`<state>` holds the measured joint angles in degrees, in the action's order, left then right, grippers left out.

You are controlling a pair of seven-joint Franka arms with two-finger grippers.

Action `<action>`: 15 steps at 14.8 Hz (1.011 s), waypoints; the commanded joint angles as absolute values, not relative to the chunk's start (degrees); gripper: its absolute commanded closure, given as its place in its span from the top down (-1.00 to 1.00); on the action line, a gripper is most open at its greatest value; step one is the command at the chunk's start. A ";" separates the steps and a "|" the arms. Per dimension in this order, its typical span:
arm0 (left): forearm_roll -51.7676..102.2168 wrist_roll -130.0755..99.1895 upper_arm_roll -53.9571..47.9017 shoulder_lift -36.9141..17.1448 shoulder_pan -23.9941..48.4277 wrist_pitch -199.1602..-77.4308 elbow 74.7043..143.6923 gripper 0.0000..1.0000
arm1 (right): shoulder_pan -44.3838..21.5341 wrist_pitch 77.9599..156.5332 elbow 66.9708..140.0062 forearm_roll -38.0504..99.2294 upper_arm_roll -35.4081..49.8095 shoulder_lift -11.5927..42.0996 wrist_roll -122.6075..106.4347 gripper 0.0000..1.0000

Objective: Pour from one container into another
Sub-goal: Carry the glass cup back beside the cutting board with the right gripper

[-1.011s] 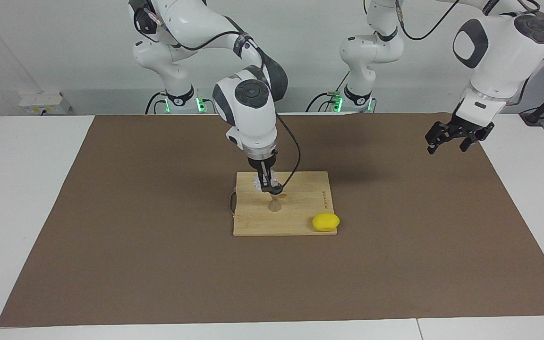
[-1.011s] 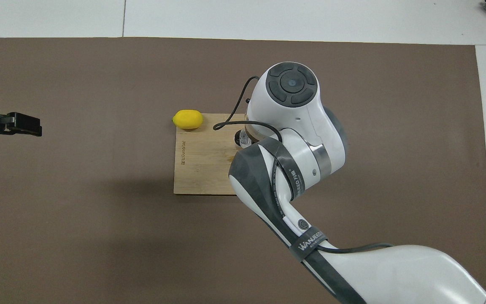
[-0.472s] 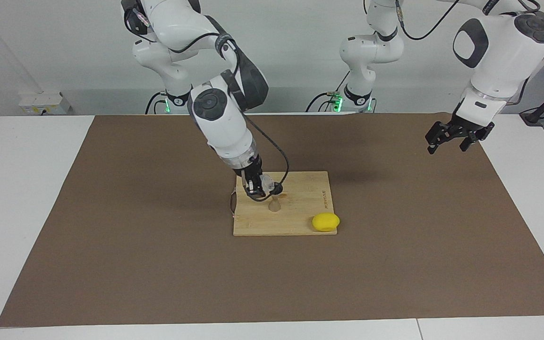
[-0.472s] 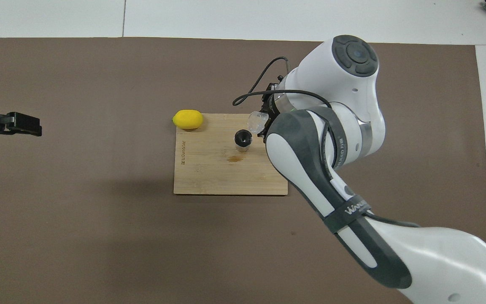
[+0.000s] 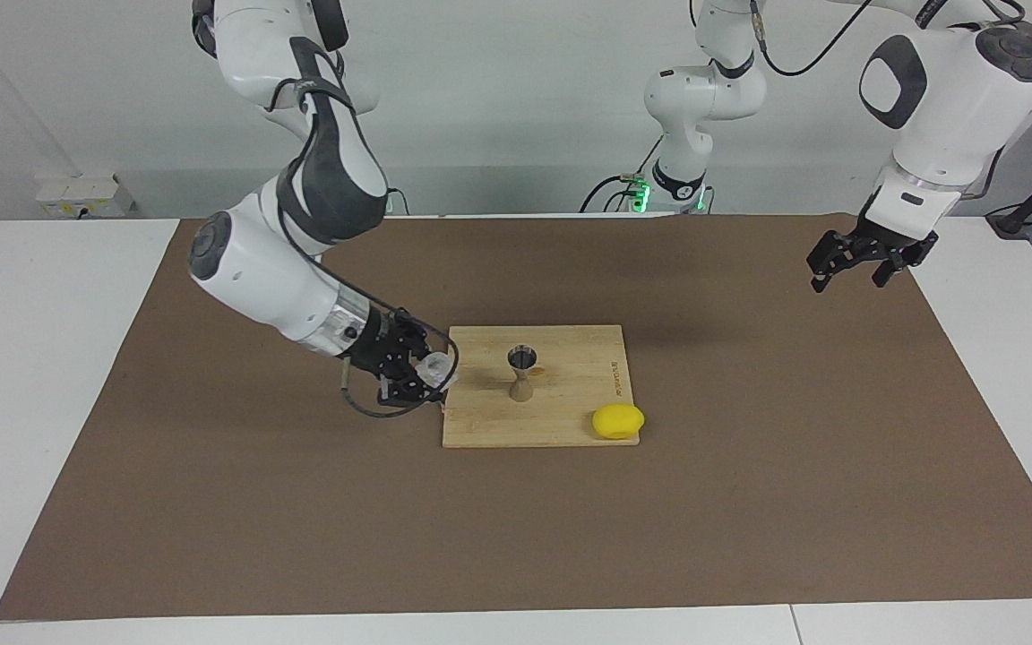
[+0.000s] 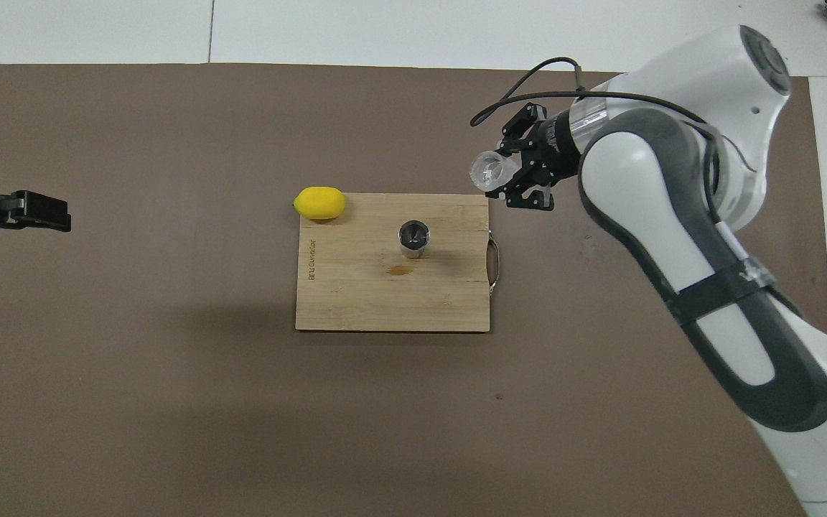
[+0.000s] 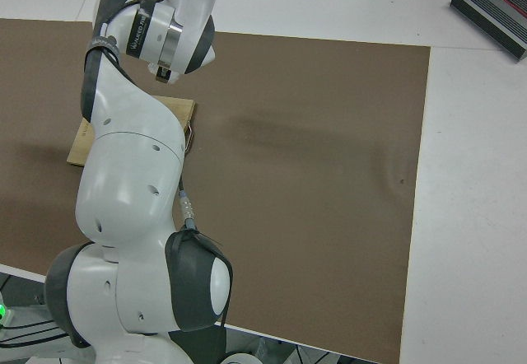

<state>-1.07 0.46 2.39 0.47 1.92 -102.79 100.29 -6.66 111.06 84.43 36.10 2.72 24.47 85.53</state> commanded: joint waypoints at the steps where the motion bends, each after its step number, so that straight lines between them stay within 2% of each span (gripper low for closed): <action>1: -1.58 -0.35 2.64 1.23 2.29 -102.30 100.72 1.00 | -1.78 111.80 92.26 42.43 3.52 20.22 74.40 -1.00; 4: -1.58 -0.35 2.46 1.14 2.29 -102.48 100.72 1.00 | 3.32 112.76 97.45 47.19 3.52 18.11 64.54 -1.00; 9: -1.58 -0.44 2.46 1.32 2.55 -101.78 100.46 1.00 | 9.84 112.68 104.31 56.14 3.60 17.49 49.24 -1.00; 15: -1.58 -0.35 2.46 2.28 2.55 -100.37 100.28 1.00 | 11.69 108.11 106.08 64.86 3.60 24.78 39.56 -1.00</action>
<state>-1.06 0.45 2.10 1.11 1.94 -101.93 100.29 10.66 109.53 105.83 62.35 2.75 22.74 43.33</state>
